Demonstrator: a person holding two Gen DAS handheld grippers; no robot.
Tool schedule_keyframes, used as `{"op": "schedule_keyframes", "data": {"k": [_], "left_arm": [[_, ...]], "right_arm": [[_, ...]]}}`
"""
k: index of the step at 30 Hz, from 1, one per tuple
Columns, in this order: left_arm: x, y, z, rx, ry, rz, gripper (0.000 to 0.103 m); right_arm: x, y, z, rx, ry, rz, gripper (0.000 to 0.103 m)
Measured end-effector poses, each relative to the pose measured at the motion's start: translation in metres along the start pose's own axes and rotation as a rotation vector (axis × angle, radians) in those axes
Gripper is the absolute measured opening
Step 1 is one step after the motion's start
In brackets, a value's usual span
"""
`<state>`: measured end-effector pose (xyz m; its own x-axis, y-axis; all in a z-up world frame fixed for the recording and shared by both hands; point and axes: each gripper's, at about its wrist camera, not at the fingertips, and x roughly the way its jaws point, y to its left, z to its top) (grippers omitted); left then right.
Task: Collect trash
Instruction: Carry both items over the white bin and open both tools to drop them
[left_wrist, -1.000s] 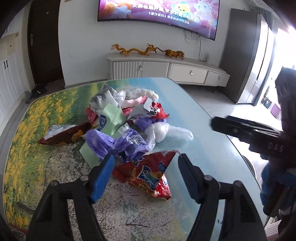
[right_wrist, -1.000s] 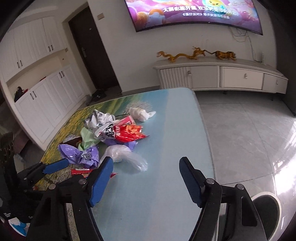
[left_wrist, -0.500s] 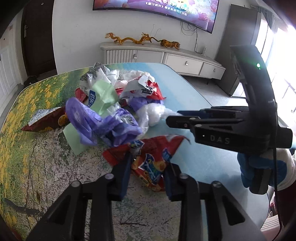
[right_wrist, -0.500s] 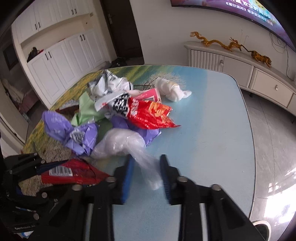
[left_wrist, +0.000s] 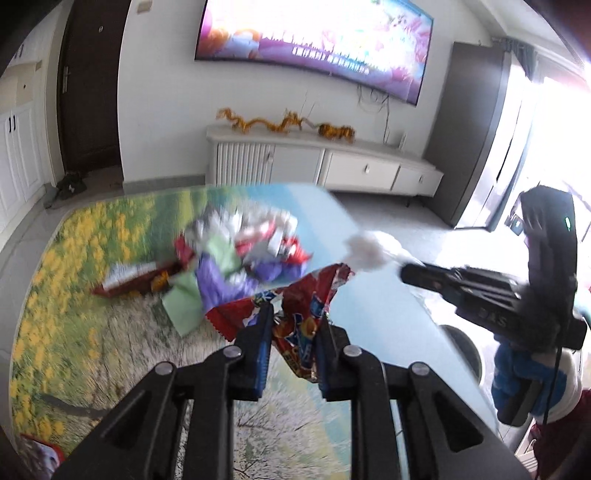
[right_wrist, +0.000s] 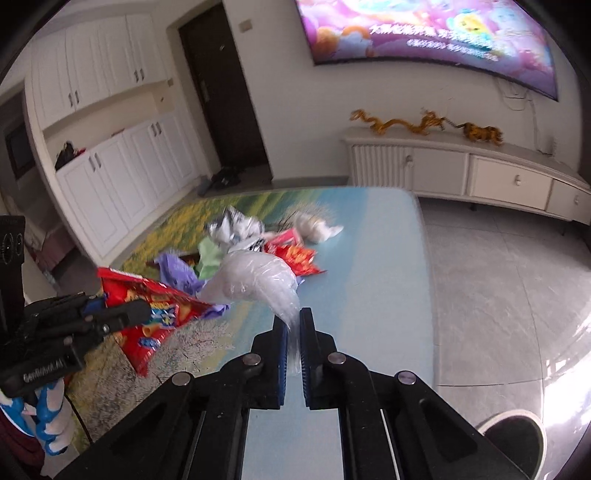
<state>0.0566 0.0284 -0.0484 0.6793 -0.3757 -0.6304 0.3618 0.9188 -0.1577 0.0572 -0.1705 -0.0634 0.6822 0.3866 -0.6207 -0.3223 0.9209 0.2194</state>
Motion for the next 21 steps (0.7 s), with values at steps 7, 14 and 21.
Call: {"op": "schedule_keyframes", "data": {"k": [7, 14, 21], "left_arm": [[-0.036, -0.052, 0.057, 0.122, -0.107, -0.030, 0.019], [-0.034, -0.131, 0.089, 0.236, -0.140, -0.135, 0.019], [0.022, -0.215, 0.078, 0.331, -0.042, -0.233, 0.019]], "right_arm": [[-0.092, -0.039, 0.003, 0.088, -0.137, -0.157, 0.006], [-0.152, -0.097, -0.016, 0.191, -0.186, -0.384, 0.006], [-0.173, -0.160, -0.064, 0.334, -0.139, -0.577, 0.006]]}}
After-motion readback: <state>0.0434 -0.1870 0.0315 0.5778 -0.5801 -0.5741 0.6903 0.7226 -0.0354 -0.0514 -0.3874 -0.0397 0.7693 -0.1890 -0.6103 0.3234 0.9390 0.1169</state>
